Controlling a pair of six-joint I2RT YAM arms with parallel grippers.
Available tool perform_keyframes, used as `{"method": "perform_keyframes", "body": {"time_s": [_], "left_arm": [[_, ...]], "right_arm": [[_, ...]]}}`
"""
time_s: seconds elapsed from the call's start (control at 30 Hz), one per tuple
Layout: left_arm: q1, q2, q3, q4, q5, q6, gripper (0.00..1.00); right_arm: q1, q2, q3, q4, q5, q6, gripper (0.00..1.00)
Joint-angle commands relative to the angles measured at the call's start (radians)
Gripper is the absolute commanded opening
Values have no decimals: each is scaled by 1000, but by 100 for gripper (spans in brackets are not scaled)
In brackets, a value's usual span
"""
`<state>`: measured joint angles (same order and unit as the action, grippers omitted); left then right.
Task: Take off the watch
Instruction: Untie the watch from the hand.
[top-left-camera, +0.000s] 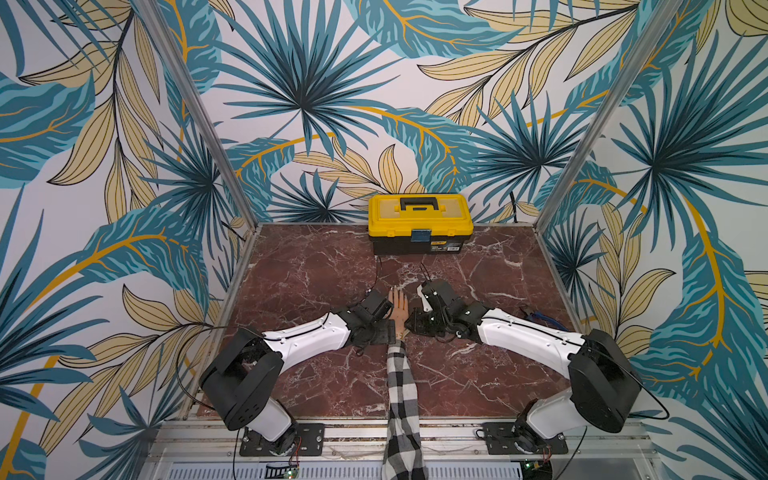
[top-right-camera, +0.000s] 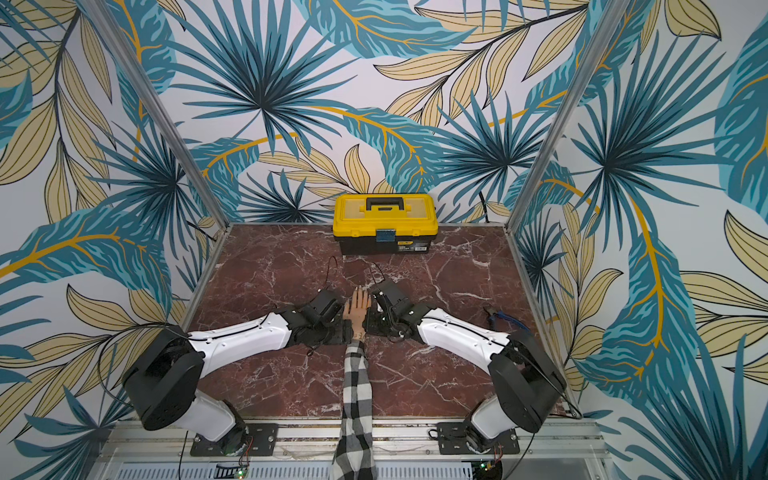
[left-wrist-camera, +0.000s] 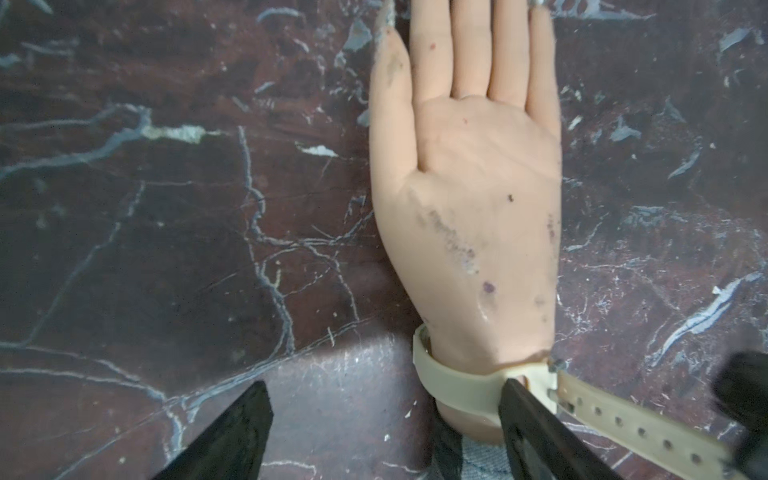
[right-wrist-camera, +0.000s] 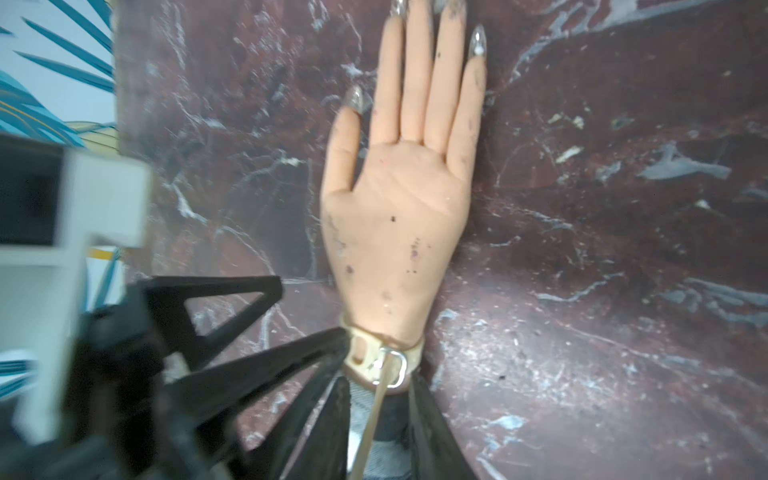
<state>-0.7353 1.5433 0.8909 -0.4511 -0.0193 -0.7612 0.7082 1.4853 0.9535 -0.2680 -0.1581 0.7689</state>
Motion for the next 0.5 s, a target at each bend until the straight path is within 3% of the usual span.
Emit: {"method": "perform_keyframes", "body": {"time_s": [0.0, 0.23, 0.47], "left_arm": [[7, -39, -24, -12, -10, -13, 87], [5, -36, -27, -10, -12, -12, 87], [6, -30, -29, -11, -16, -11, 87]], "right_arm": [[-5, -65, 10, -29, -10, 9, 33], [-31, -142, -108, 40, -1, 69, 37], [-53, -113, -254, 285, -58, 181, 37]]}}
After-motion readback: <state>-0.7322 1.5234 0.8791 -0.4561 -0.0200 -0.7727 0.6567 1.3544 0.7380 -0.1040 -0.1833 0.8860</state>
